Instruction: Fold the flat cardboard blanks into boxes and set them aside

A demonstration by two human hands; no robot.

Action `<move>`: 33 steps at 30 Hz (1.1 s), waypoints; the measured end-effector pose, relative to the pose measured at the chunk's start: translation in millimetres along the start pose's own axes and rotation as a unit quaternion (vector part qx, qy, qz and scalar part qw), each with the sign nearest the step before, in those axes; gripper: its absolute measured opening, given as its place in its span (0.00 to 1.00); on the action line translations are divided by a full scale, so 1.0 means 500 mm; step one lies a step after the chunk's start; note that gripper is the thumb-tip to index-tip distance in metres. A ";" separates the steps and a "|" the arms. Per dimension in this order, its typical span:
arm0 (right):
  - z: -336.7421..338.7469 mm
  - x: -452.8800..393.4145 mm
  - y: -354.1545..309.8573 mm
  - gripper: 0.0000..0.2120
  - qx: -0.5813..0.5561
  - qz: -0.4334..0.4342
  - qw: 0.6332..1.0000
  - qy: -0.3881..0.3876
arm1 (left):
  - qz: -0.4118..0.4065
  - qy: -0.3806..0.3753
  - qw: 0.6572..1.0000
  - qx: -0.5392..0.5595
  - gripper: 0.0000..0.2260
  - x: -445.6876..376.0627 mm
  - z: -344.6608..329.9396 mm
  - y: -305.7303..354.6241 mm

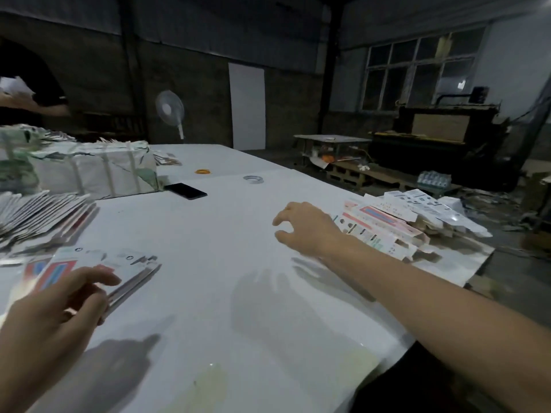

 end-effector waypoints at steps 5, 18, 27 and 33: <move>-0.050 0.012 -0.232 0.11 -0.160 0.105 0.981 -0.020 | -0.020 0.102 0.984 -0.146 0.09 0.015 0.011 0.108; -0.193 0.007 -0.424 0.07 -0.349 0.143 0.925 0.039 | 0.176 -0.044 0.889 -0.422 0.22 0.025 0.004 0.027; -0.198 0.017 -0.422 0.08 -0.411 0.148 0.898 0.054 | 0.089 0.044 0.916 -0.389 0.13 0.018 0.015 0.060; -0.179 0.023 -0.414 0.10 -0.496 0.145 0.853 0.075 | -0.024 0.240 0.943 -0.231 0.07 0.027 0.085 0.139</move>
Point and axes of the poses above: each hand's wrist, its own x-axis away from the middle knuckle, its own z-axis out of the back of the hand, y = z × x, the point moved 6 cm from there along -x, towards the middle knuckle, and after that the axes turned 7 degrees about -y, right-handed, at the moved point
